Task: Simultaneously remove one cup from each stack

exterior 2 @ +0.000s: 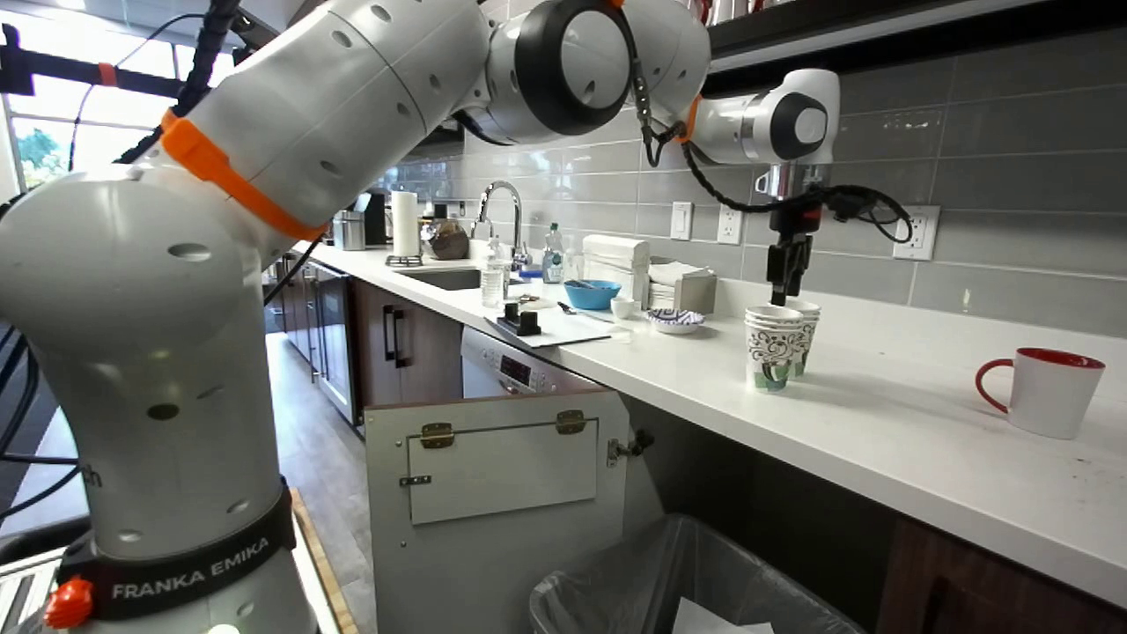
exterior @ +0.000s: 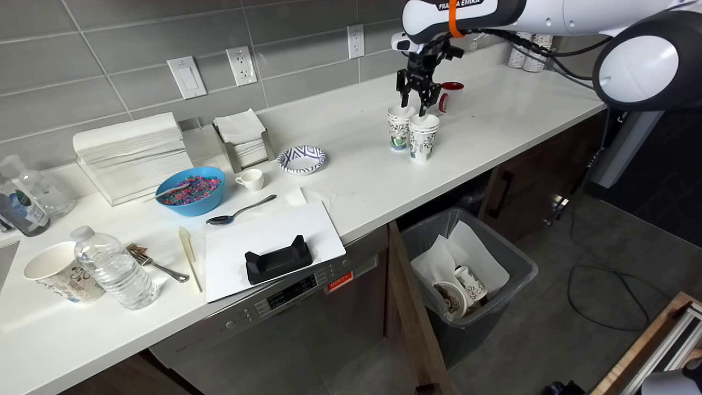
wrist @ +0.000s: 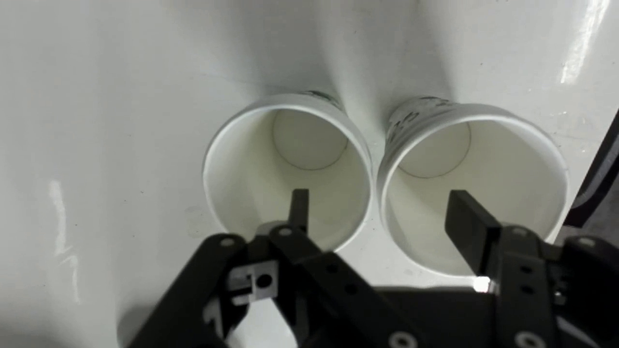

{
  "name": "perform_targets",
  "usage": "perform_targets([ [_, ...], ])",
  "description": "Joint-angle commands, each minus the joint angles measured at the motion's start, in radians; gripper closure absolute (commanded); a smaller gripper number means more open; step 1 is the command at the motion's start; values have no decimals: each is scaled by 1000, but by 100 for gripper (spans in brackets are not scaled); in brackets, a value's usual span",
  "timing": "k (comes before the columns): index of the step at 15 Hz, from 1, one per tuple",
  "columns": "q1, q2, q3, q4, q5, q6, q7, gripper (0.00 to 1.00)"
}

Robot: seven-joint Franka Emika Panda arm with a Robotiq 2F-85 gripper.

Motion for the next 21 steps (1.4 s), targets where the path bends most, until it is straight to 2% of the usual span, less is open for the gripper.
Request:
perform_targets([
  [1,-1,8,-5,3,-7,-16,-3,37],
  [2,-4,12,-5,4,-6,-15,-3,46],
  [3,-6,14,-4,5,-4,-13,-5,48],
  [4,-8,16,-2,6,-1,-10,-6,55],
  [5,-9,18,-2,8,-2,-10,-7,67],
  [6,-9,21,-2,11,-2,-12,-6,74],
  [9,-12,25,-1,14,0,-15,-6,86],
  [10,-12,27,-1,16,0,-16,-6,81],
  [14,-12,33,0,20,0,-19,-8,78],
  [15,-12,34,0,21,0,-20,-7,79],
  [17,-12,33,0,18,0,-18,-9,95],
  [18,-12,32,0,17,0,-18,-9,99],
  [21,-12,32,0,19,0,-18,-10,99],
])
